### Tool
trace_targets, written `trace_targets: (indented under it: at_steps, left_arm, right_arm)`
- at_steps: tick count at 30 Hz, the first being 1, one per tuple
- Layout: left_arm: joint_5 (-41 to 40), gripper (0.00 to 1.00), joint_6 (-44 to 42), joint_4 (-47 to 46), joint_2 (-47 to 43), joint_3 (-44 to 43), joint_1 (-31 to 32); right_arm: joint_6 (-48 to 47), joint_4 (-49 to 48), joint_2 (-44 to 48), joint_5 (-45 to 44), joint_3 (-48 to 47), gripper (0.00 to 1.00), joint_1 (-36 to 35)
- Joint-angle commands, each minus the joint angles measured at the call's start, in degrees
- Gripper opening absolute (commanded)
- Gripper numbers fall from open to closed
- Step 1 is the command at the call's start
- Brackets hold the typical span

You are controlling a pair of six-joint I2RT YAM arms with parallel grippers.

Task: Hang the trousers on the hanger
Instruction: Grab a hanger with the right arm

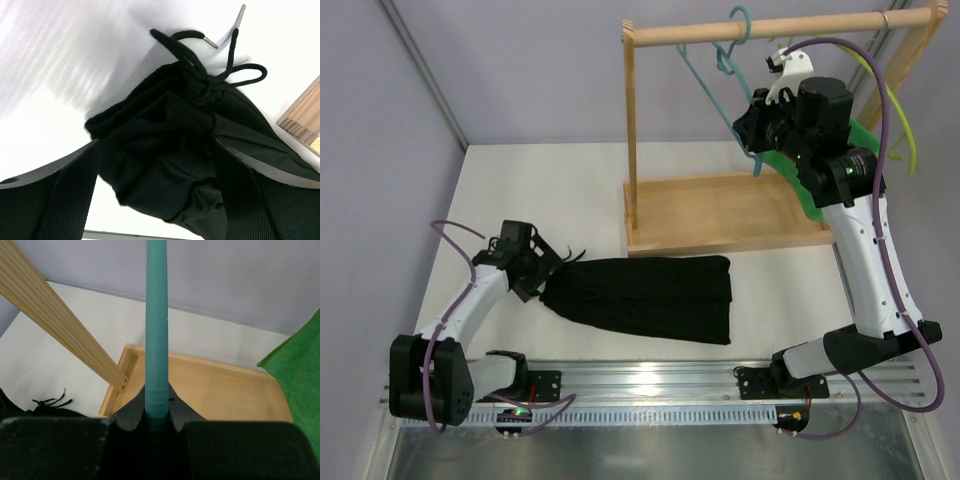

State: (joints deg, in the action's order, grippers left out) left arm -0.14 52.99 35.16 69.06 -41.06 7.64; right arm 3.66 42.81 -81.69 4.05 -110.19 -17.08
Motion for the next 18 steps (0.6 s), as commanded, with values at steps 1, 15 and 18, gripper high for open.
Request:
trace_targets:
  at_steps: [1, 15, 18]
  left_arm:
    - [-4.6, 0.89, 2.7, 4.1, -4.7, 0.9, -0.1]
    - [9.6, 1.0, -7.4, 2.6, -11.7, -12.3, -0.1]
    - [8.4, 1.0, -8.6, 2.5, -11.1, -17.4, -0.1]
  right_arm:
    - [2.0, -4.7, 1.8, 0.6, -5.0, 0.04, 0.0]
    - [4.5, 1.0, 8.0, -1.3, -4.5, 0.04, 0.1]
    - [4.4, 5.5, 11.0, -1.6, -1.2, 0.04, 0.1]
